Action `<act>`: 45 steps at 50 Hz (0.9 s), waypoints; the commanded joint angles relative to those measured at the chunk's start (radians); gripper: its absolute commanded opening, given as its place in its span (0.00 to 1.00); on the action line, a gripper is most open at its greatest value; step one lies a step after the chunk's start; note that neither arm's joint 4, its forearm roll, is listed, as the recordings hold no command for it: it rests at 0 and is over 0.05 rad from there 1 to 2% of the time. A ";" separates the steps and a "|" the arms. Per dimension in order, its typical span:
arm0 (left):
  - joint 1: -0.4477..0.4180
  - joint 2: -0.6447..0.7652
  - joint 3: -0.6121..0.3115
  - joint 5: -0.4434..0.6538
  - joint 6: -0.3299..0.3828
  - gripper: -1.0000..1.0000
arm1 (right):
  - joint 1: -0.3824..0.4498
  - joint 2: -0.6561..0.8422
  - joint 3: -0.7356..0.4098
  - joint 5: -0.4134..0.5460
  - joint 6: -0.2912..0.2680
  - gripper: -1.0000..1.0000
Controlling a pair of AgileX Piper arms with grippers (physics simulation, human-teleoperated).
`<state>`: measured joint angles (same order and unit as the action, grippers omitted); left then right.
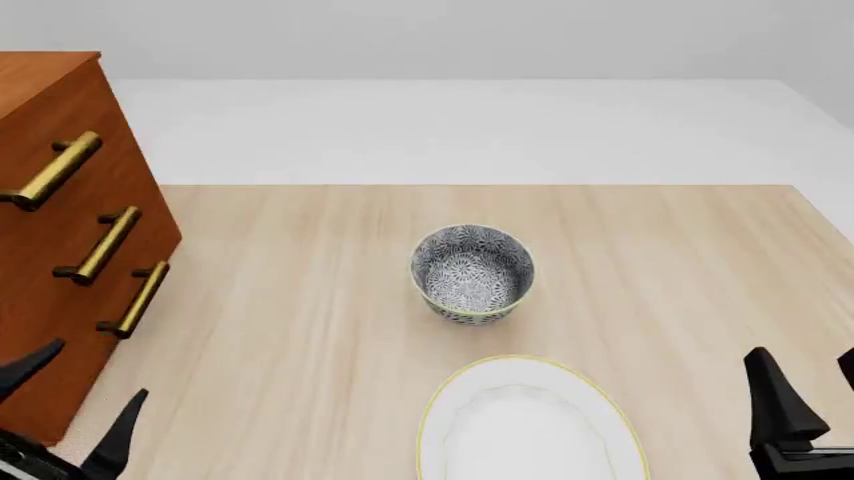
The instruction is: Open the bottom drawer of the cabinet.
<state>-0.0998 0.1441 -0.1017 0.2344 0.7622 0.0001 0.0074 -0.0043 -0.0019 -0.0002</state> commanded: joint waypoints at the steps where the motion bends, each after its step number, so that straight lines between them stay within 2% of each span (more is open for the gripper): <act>1: 0.007 0.035 0.038 -0.055 0.078 1.00 | 0.000 0.000 0.000 0.000 0.000 1.00; 16: 0.045 0.091 0.093 -0.163 0.177 1.00 | 0.000 0.000 0.000 0.000 0.000 1.00; 23: 0.055 0.111 0.101 -0.175 0.191 1.00 | 0.000 0.000 0.000 0.000 0.000 1.00; 24: 0.053 0.108 0.101 -0.168 0.210 1.00 | 0.000 0.000 0.000 0.000 0.000 1.00; 45: 0.053 0.247 0.102 -0.287 0.252 1.00 | 0.000 0.000 0.000 0.000 0.000 1.00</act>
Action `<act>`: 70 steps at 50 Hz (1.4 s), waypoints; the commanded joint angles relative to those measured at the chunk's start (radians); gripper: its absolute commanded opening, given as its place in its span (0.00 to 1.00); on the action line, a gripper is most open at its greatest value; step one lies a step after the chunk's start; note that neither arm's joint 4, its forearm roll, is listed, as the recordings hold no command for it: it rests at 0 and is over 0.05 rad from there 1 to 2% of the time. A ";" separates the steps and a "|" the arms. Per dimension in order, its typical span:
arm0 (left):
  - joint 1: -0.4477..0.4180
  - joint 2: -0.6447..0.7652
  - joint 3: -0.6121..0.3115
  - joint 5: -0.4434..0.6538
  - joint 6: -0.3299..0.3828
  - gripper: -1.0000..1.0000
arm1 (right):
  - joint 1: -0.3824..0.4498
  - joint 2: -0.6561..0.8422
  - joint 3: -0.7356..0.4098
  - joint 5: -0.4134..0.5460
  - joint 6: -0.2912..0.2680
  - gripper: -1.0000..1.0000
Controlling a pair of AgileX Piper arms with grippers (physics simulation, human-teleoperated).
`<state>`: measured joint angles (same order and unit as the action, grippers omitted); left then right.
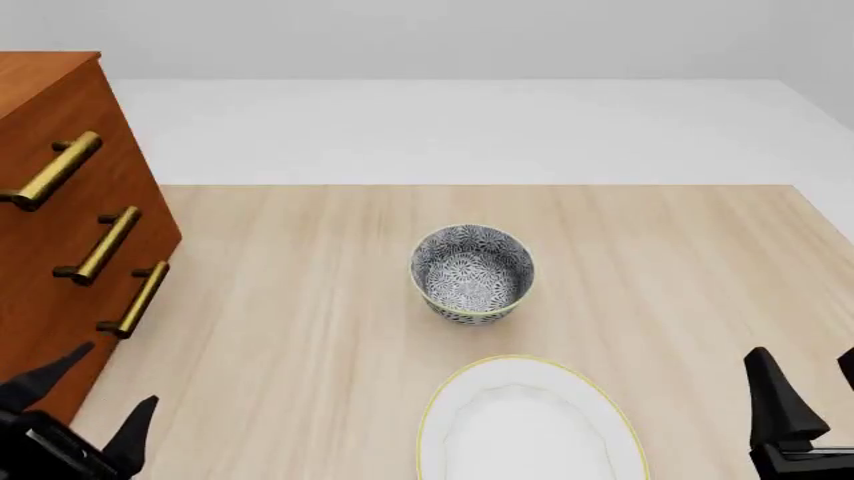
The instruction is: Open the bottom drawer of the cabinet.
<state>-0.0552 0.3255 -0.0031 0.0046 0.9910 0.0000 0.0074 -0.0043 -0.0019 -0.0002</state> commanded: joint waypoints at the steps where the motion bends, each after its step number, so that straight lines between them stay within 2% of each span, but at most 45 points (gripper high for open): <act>1: 0.011 0.062 0.003 -0.051 0.026 1.00 | 0.000 0.000 0.000 0.000 0.000 1.00; 8: 0.024 0.079 0.003 -0.058 0.027 1.00 | 0.000 0.000 0.000 0.000 0.000 1.00; 27: 0.032 0.289 0.003 -0.242 0.073 1.00 | 0.000 0.000 0.000 0.000 0.000 1.00; 51: 0.072 0.453 0.003 -0.411 0.127 1.00 | 0.000 0.000 0.000 0.000 0.000 1.00; 70: 0.088 0.647 0.003 -0.600 0.141 1.00 | 0.000 0.000 0.000 0.000 0.000 1.00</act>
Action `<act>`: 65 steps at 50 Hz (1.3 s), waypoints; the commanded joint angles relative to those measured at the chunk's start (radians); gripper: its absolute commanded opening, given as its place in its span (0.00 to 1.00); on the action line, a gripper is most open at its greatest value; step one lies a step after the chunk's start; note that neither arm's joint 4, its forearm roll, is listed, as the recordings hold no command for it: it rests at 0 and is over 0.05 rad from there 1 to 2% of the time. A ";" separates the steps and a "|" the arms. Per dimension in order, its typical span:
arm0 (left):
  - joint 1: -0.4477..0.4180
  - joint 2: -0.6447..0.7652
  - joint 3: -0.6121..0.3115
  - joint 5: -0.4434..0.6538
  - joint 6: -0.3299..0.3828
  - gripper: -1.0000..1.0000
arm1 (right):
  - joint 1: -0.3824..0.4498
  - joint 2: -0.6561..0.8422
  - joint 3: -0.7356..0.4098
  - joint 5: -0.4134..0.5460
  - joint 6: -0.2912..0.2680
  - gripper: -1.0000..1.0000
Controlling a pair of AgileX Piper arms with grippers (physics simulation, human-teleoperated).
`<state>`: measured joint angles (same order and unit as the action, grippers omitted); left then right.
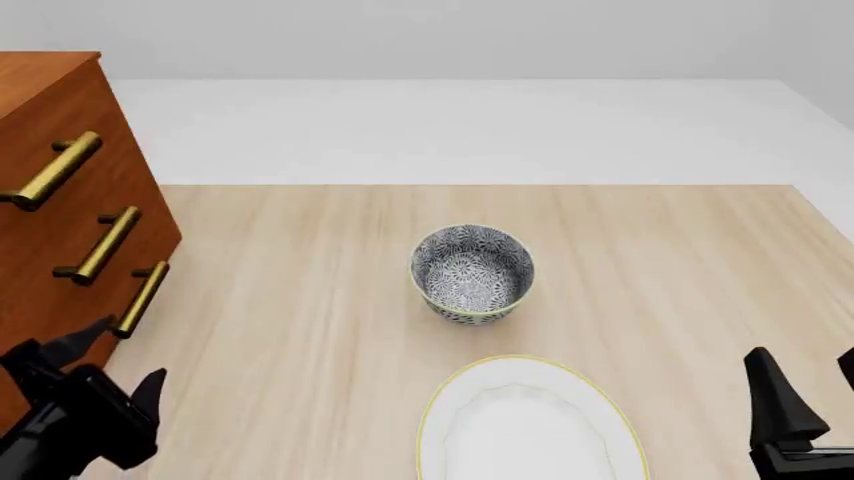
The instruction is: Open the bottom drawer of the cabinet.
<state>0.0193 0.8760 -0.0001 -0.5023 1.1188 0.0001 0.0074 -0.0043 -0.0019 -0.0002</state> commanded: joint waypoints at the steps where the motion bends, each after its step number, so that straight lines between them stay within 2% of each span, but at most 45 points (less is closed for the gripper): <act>1: 0.017 0.101 0.000 -0.097 0.014 1.00 | 0.000 0.000 0.000 0.000 0.000 1.00; 15: 0.046 0.126 0.000 -0.127 0.021 1.00 | 0.000 0.000 0.000 0.000 0.000 1.00; 32: 0.059 0.265 0.000 -0.266 0.043 1.00 | 0.000 0.000 0.000 0.000 0.000 1.00; 50: 0.090 0.305 0.000 -0.315 0.054 1.00 | 0.000 0.000 0.000 0.000 0.000 1.00; 58: 0.094 0.286 -0.001 -0.296 0.068 1.00 | 0.000 0.000 0.000 0.000 0.000 1.00; 65: 0.106 0.349 0.000 -0.357 0.084 1.00 | 0.000 0.000 0.000 0.000 0.000 1.00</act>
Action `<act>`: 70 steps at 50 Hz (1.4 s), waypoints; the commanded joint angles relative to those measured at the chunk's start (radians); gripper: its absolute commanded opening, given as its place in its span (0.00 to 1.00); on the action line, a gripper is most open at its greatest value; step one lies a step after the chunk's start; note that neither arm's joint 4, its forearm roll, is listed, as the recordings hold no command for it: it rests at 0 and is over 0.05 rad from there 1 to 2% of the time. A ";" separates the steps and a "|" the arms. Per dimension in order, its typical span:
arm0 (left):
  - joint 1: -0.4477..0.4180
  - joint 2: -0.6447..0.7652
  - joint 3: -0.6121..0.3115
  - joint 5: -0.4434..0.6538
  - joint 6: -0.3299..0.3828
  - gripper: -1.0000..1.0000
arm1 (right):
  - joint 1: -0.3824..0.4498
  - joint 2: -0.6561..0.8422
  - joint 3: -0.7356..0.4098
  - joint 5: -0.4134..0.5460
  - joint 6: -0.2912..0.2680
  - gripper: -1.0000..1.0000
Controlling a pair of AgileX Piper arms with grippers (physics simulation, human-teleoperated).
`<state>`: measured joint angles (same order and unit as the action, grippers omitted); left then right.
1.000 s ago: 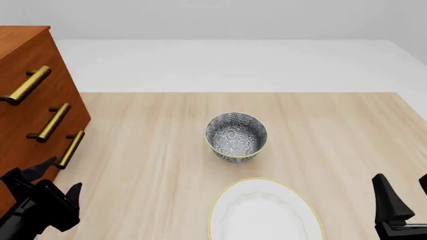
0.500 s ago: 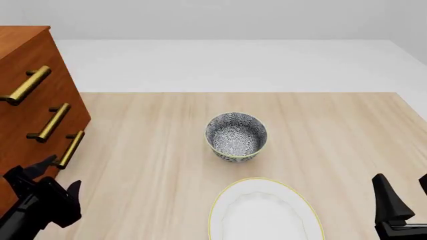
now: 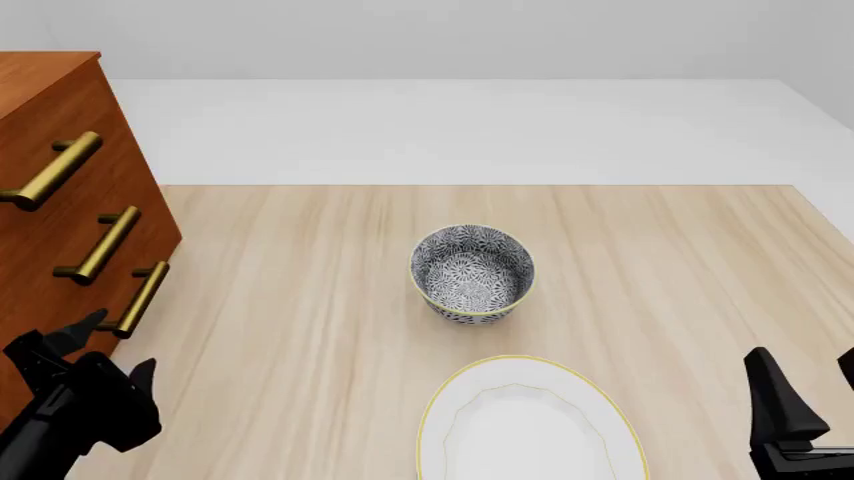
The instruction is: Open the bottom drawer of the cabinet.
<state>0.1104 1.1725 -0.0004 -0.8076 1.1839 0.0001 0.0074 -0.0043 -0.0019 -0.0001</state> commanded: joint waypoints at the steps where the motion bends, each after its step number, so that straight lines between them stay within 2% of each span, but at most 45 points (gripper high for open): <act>1: 0.017 0.067 0.000 -0.064 0.021 1.00 | 0.000 0.000 0.000 0.000 0.000 1.00; 7: 0.027 0.117 0.000 -0.106 0.023 1.00 | 0.000 0.000 0.000 0.000 0.000 1.00; 13: 0.036 0.100 -0.003 -0.083 0.017 1.00 | 0.000 0.000 0.000 0.000 0.000 1.00; 23: 0.043 0.136 -0.011 -0.103 0.028 1.00 | 0.000 0.000 0.000 0.000 0.000 1.00; 44: 0.040 0.211 -0.090 -0.090 0.052 1.00 | 0.000 0.000 0.000 0.000 0.000 1.00; 55: 0.051 0.207 -0.096 -0.079 0.046 1.00 | 0.000 0.000 0.000 0.000 0.000 1.00; 70: 0.041 0.327 -0.108 -0.145 0.056 1.00 | 0.000 0.000 0.000 0.000 0.000 1.00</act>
<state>0.1580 1.4318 -0.0984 -0.9194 1.2355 0.0001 0.0075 -0.0043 -0.0019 -0.0001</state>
